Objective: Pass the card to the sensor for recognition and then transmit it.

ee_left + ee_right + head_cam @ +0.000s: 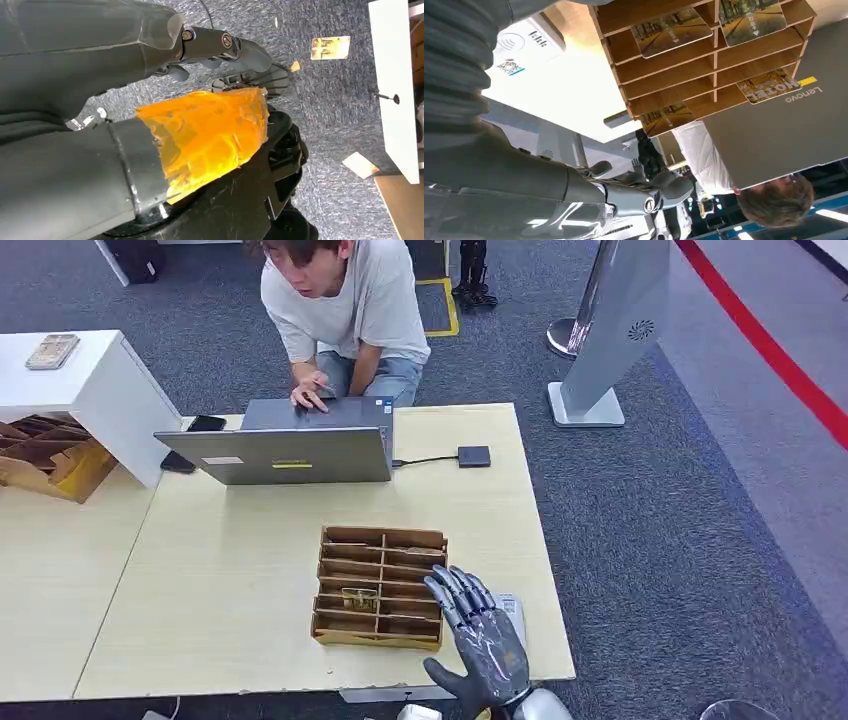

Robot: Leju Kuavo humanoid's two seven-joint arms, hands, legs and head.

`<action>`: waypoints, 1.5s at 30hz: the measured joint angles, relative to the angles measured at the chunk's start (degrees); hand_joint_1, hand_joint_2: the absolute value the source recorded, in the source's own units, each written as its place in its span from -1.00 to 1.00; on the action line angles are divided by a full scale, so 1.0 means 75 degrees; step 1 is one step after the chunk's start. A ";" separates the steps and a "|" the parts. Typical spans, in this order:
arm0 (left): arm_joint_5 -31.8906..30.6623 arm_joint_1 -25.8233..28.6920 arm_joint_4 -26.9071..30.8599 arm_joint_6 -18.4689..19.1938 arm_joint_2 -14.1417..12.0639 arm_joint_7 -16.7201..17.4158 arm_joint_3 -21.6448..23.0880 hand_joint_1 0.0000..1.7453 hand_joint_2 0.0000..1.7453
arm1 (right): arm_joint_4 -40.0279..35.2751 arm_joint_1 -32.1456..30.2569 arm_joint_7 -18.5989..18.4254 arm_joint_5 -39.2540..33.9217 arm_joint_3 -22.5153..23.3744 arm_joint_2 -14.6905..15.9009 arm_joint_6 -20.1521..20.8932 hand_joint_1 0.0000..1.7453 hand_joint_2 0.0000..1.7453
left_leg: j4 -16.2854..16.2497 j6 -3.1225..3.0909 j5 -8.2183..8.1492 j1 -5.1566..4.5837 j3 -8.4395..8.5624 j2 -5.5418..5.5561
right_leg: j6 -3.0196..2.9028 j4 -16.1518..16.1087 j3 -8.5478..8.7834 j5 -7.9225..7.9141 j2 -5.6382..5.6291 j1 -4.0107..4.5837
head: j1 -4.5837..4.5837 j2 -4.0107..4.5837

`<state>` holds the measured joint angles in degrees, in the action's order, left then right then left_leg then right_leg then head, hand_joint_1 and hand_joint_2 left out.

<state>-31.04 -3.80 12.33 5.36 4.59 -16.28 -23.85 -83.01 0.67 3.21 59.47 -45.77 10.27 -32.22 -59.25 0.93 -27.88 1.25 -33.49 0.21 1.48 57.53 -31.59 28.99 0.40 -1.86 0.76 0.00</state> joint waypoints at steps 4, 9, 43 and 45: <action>-0.0006 -0.0020 0.0000 0.0017 0.0000 0.0000 0.0044 -1.00 -1.00 | 0.0053 0.0045 0.0006 -0.0012 -0.0035 0.0000 0.0003 -1.00 1.00 | 0.0000 0.0000 0.0000 0.0000 0.0000 0.0000 | 0.0000 0.0000 0.0000 0.0000 0.0000 0.0000 | 0.0000 0.0000; -0.0021 -0.0030 0.0000 0.0020 0.0000 0.0000 0.0055 -1.00 -1.00 | 0.0076 0.0067 0.0006 -0.0023 -0.0070 -0.0003 0.0006 -1.00 1.00 | 0.0000 0.0000 0.0000 0.0000 0.0000 0.0000 | 0.0000 0.0000 0.0000 0.0000 0.0000 0.0000 | 0.0000 0.0000; -0.0155 -0.0087 0.0000 0.0122 -0.0035 0.0070 0.0236 -1.00 -1.00 | 0.0676 0.0330 -0.0029 0.0137 -0.0087 -0.0274 -0.0012 -0.78 1.00 | 0.0000 0.0000 0.0000 0.0000 0.0000 0.0000 | 0.0000 0.0000 0.0000 0.0000 0.0000 0.0000 | 0.0000 0.0000; -0.0158 -0.0090 0.0000 0.0128 -0.0035 0.0070 0.0245 -1.00 -1.00 | 0.0688 0.0338 -0.0032 0.0149 -0.0087 -0.0277 -0.0018 -0.74 1.00 | 0.0000 0.0000 0.0000 0.0000 0.0000 0.0000 | 0.0000 0.0000 0.0000 0.0000 0.0000 0.0000 | 0.0000 0.0000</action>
<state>-32.22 -4.47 12.33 6.32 4.33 -15.76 -22.01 -77.85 3.21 2.97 60.59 -46.42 8.20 -32.35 -59.25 0.93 -27.88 1.25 -33.49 0.21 1.48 57.53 -31.59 28.99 0.40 -1.86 0.76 0.00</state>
